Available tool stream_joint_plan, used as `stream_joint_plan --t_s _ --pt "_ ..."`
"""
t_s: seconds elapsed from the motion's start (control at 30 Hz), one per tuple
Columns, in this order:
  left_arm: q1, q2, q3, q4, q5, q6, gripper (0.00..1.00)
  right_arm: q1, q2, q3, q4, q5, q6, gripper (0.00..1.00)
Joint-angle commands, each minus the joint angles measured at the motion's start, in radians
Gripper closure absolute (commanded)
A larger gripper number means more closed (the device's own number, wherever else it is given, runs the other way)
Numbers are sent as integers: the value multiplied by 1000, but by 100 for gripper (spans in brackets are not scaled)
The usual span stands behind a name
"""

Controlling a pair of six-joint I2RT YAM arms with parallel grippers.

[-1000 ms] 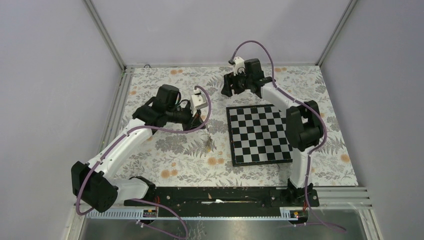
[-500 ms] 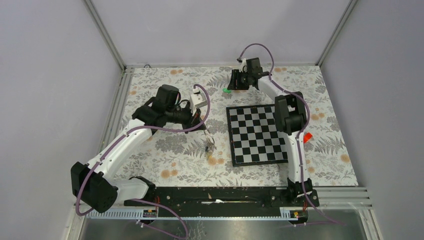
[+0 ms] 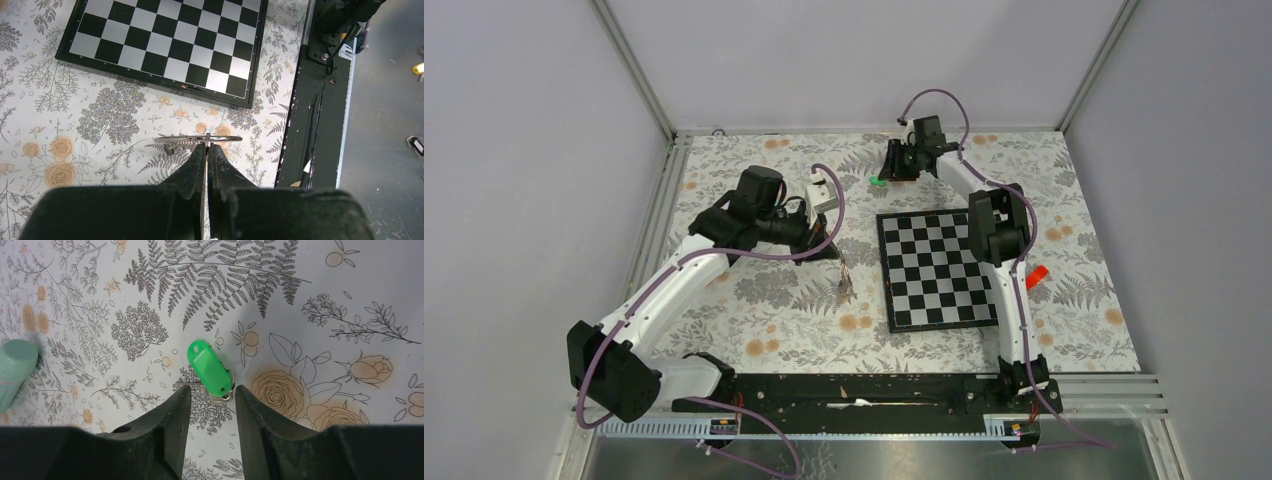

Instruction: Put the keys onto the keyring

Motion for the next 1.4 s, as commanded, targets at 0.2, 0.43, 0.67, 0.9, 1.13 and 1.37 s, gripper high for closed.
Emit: stream_joint_plan --t_s 0.2,0.43,0.67,0.9,1.13,1.37 --pt "0 2 45 32 54 -1 100 2 40 44 -6 -33 18 57" --pt "0 3 41 40 57 -5 100 2 58 54 -6 -41 22 61" --pt "0 -1 34 39 60 -4 100 2 73 72 -8 -29 11 69" --pt "1 -3 28 40 66 0 100 2 84 103 -21 -11 -9 81" --pt "0 -5 24 39 68 2 100 2 84 120 -30 -3 -25 95" --pt "0 -10 20 39 58 8 100 2 48 122 -32 -23 -36 99"
